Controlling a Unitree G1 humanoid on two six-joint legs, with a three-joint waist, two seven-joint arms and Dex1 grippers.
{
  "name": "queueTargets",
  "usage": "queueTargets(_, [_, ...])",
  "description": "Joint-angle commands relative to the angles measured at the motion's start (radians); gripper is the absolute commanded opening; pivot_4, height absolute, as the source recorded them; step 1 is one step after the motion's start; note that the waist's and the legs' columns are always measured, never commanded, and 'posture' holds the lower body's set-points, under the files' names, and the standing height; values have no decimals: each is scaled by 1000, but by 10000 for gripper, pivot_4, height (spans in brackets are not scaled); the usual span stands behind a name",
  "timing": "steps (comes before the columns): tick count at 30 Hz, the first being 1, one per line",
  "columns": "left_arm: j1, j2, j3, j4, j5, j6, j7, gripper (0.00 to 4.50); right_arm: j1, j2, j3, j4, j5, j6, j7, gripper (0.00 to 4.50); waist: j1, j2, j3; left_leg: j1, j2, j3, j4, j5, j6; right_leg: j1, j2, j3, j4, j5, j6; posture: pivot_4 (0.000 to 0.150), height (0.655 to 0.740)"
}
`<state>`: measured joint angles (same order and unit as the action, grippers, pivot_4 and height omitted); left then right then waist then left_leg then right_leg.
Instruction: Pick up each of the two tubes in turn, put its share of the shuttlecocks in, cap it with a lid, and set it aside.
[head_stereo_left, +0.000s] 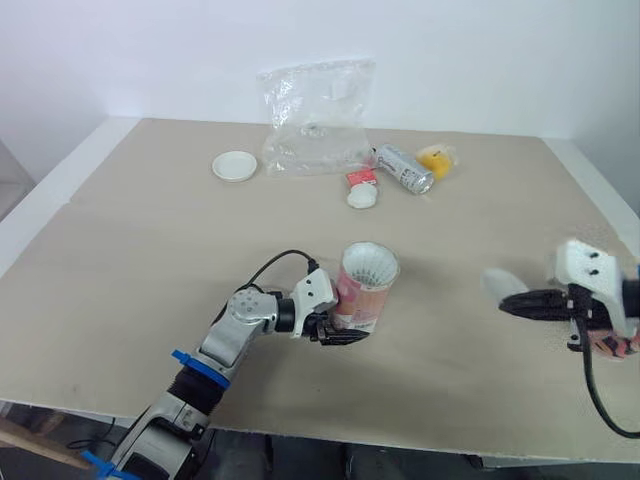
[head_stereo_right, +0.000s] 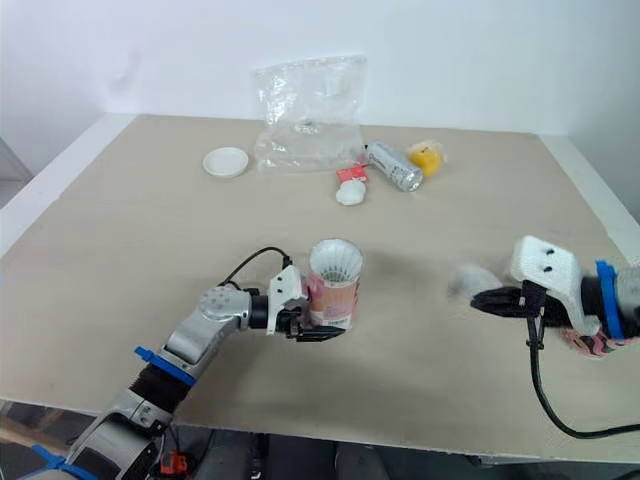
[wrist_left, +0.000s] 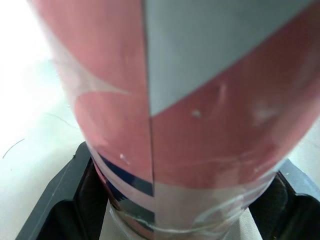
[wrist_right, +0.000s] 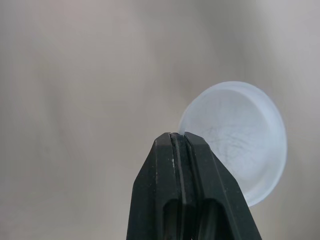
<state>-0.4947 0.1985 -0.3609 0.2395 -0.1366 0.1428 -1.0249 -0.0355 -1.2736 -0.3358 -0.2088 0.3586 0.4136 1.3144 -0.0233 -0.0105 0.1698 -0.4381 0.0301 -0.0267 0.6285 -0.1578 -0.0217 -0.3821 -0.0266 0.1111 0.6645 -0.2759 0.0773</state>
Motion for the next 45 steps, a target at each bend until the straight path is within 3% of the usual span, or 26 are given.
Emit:
queueTargets(1, [-28,-5,-27,77,26,7,-14,34106,-131,-81,37,-81,32,-101,97,589,1,0,0,0,0,0,-1,0,0,-1,0,-1,0,0,-1,1500,7400])
queueTargets(8, [-68,9,-56,99,20,52,-97,34106,-764,9,363,-160,78,-139,262,589,-8,2,0,0,-1,5,-5,1,1,-3,-5,-1,-1,0,-1,1500,7400])
queueTargets(13, [-85,12,-55,128,39,24,-95,34106,-989,94,525,-99,65,-172,300,589,-1,-5,0,-2,-1,4,-6,1,1,-6,-6,-2,-1,-1,-3,1500,7400])
queueTargets(27, [-67,22,-53,102,33,42,-84,34106,-1098,46,795,-23,146,-315,300,589,-1,-5,0,-2,0,6,-7,-1,0,-5,-7,-3,-1,-2,-4,1500,7400])
queueTargets(45, [-45,21,-44,73,24,71,-62,34106,-1158,81,932,77,129,-419,300,589,-1,-5,0,-1,0,6,-8,-1,0,-5,-7,-3,0,-1,-5,1500,7400])
